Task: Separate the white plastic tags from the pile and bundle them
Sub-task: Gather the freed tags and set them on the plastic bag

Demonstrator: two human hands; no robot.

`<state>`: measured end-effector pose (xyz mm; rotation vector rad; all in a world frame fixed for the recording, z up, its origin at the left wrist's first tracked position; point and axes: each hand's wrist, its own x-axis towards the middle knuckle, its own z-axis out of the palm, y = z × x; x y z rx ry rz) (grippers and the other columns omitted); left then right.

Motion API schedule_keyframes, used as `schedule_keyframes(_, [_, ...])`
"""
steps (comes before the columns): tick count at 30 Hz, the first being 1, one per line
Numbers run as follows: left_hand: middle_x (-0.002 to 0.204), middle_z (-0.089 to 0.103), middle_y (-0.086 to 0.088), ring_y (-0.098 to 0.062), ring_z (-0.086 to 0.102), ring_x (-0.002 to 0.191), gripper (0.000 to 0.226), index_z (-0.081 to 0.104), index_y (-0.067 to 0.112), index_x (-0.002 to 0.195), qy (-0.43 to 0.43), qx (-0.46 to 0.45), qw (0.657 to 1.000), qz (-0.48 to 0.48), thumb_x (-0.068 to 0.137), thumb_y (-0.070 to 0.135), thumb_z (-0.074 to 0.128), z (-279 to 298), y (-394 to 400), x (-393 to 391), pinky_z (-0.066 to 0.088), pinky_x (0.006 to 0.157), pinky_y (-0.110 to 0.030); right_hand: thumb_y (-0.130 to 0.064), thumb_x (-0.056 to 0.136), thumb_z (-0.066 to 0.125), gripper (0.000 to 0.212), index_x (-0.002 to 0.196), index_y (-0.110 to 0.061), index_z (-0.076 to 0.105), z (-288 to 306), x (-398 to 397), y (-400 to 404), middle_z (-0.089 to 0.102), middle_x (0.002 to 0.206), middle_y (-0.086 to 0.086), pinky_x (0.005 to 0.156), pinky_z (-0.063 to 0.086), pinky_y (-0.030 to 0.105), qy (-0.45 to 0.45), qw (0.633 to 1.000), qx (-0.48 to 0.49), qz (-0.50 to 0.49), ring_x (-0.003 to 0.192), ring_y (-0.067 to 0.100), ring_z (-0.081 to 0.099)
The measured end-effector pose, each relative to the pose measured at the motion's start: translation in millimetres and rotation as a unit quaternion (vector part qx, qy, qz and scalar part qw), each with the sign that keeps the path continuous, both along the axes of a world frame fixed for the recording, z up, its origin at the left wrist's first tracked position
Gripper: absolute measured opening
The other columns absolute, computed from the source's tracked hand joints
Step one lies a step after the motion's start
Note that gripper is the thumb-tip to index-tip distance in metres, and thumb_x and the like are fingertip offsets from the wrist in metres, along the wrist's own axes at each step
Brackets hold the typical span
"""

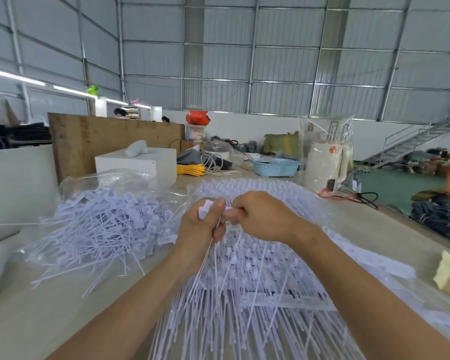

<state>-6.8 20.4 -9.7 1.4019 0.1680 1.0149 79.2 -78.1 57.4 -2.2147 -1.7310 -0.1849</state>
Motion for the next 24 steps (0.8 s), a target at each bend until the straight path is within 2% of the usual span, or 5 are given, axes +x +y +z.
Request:
schedule_keyframes(9, [0.050, 0.047, 0.003, -0.008, 0.030, 0.038, 0.014, 0.058, 0.010, 0.082, 0.096, 0.052, 0.991, -0.079, 0.090, 0.021, 0.058, 5, 0, -8, 0.026, 0.038, -0.016, -0.025, 0.093, 0.056, 0.025, 0.077, -0.008, 0.063, 2, 14, -13, 0.061, 0.073, 0.005, 0.066, 0.040, 0.030, -0.057, 0.995, -0.060, 0.052, 0.070, 0.018, 0.052])
schedule_keyframes(15, [0.048, 0.043, 0.005, -0.003, 0.027, 0.034, 0.018, 0.049, 0.011, 0.077, 0.112, 0.036, 0.964, -0.239, 0.083, 0.027, 0.054, 14, 10, -21, 0.026, 0.037, -0.011, -0.014, 0.095, 0.053, 0.039, 0.057, -0.021, 0.056, 25, 22, -47, 0.043, 0.050, -0.013, 0.047, 0.035, 0.013, 0.162, 0.966, -0.146, 0.141, 0.043, 0.000, 0.037])
schedule_keyframes(17, [0.047, 0.041, 0.005, -0.003, 0.027, 0.033, 0.016, 0.050, 0.010, 0.077, 0.070, -0.030, 0.967, -0.242, 0.085, 0.024, 0.050, 15, 20, -23, 0.027, 0.036, -0.011, -0.022, 0.095, 0.051, 0.041, 0.055, -0.030, 0.058, 36, 25, -62, 0.047, 0.050, -0.014, 0.044, 0.036, 0.012, 0.213, 0.966, -0.051, 0.136, 0.043, -0.002, 0.040])
schedule_keyframes(20, [0.053, 0.047, 0.001, -0.005, 0.033, 0.035, 0.018, 0.060, 0.010, 0.082, 0.009, -0.123, 0.975, -0.185, 0.090, 0.020, 0.048, 8, 23, -16, 0.029, 0.036, -0.014, -0.034, 0.086, 0.051, 0.022, 0.072, -0.026, 0.065, 55, 36, -81, 0.054, 0.057, -0.011, 0.040, 0.033, 0.013, 0.305, 0.932, 0.132, 0.143, 0.042, 0.000, 0.039])
schedule_keyframes(24, [0.066, 0.058, -0.009, -0.011, 0.041, 0.037, 0.025, 0.069, 0.009, 0.084, 0.005, -0.146, 0.975, -0.168, 0.089, 0.025, 0.050, 4, 9, -5, 0.037, 0.037, -0.017, -0.015, 0.092, 0.056, 0.030, 0.109, -0.037, 0.066, 56, 32, -72, 0.064, 0.094, -0.007, 0.060, 0.045, 0.019, 0.191, 0.973, 0.031, 0.128, 0.065, 0.005, 0.058])
